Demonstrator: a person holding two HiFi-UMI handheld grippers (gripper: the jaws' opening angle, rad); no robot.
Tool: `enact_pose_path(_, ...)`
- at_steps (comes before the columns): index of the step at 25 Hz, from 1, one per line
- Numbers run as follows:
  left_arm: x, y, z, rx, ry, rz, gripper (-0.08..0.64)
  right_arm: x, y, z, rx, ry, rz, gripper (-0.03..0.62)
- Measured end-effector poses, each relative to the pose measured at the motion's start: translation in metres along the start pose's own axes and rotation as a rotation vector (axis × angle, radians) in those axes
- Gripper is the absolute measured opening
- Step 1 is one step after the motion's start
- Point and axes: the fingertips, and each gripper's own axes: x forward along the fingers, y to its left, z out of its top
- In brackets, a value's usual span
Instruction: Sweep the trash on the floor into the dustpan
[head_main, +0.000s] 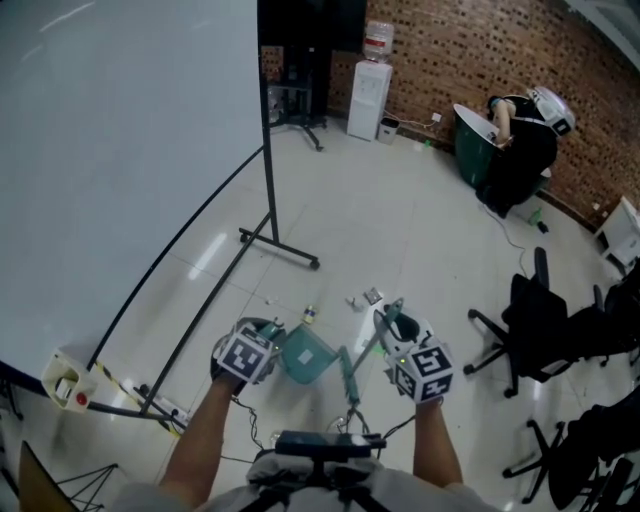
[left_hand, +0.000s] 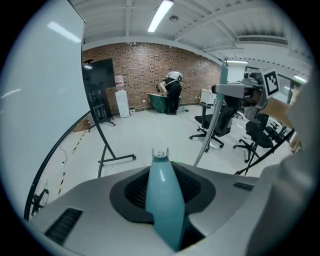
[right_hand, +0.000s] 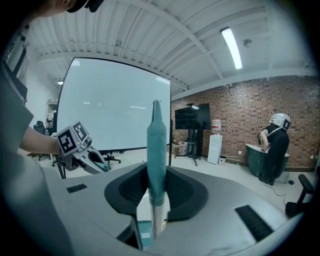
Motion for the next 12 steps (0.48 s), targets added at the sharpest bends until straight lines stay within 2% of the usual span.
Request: enact_pose_path(12, 0.003, -0.001, 0.008, 0.02, 0.013, 0.022, 0.095, -0.004, 0.004, 0.004, 0.0, -0.014, -0.003, 0.095)
